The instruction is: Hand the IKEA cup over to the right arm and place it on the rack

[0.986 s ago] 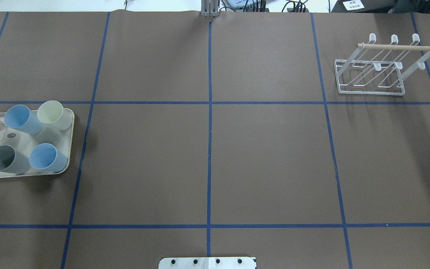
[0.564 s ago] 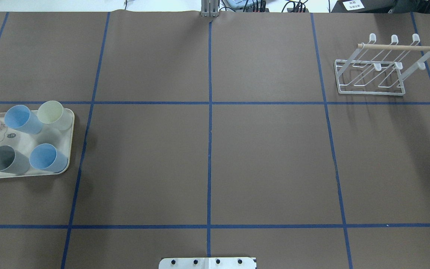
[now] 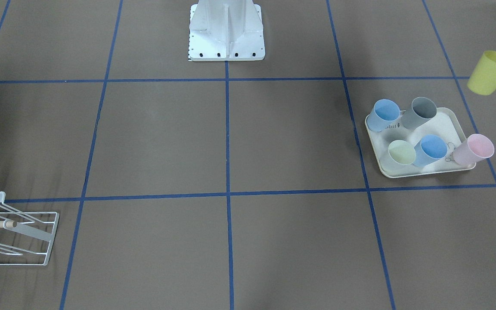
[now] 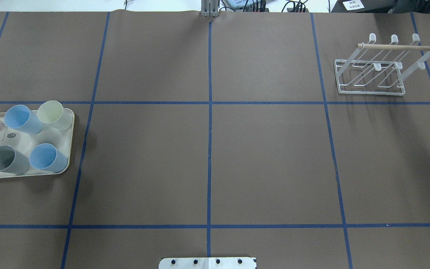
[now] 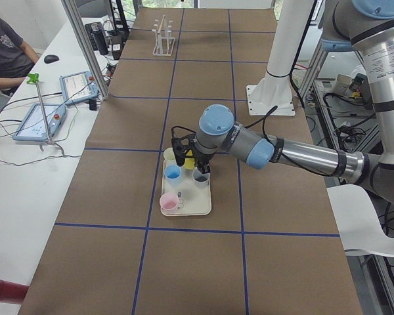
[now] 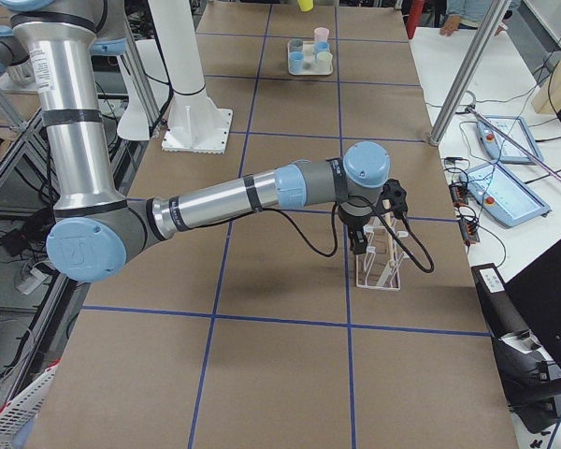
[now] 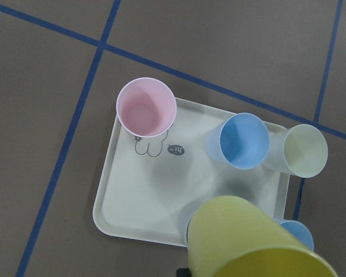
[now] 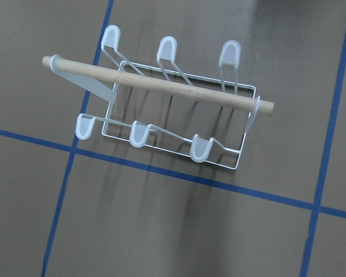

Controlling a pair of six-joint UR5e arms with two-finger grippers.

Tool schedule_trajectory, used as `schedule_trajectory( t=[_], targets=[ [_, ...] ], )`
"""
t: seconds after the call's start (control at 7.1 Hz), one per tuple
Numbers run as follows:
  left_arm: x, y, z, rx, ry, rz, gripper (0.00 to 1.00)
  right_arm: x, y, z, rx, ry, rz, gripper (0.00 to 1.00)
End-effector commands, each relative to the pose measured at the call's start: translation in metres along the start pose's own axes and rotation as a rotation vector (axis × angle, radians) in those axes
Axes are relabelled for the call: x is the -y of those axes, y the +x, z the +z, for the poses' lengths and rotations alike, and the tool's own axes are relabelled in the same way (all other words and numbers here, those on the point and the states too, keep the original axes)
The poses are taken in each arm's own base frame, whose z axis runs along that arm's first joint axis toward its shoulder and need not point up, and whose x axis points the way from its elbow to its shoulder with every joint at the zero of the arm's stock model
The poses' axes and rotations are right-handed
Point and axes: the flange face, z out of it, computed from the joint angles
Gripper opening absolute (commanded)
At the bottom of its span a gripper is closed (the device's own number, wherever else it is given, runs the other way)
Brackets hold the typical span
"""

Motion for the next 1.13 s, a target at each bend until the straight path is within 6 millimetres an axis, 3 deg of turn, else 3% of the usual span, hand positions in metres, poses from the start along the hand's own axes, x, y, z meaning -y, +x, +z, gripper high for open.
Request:
schedule_trajectory(
  t=[0.0, 0.28, 0.42, 0.7, 0.99],
  targets=[
    [0.014, 0.048, -0.012, -0.060, 0.027, -0.139, 0.00, 0.046, -0.065, 0.001, 0.017, 0.011, -0.004, 1.00],
    [0.018, 0.080, -0.016, -0.113, 0.039, -0.227, 0.00, 0.086, -0.143, 0.000, 0.046, 0.033, 0.000, 1.00],
    [0.013, 0.093, -0.010, -0.137, 0.035, -0.251, 0.00, 0.094, -0.176, 0.012, 0.074, 0.068, -0.006, 1.00],
    [0.005, 0.131, 0.008, -0.170, 0.040, -0.309, 0.00, 0.094, -0.225, 0.035, 0.120, 0.177, 0.074, 1.00],
    [-0.016, 0.174, 0.047, -0.235, 0.104, -0.395, 0.00, 0.085, -0.274, 0.052, 0.234, 0.277, 0.224, 1.00]
  ],
)
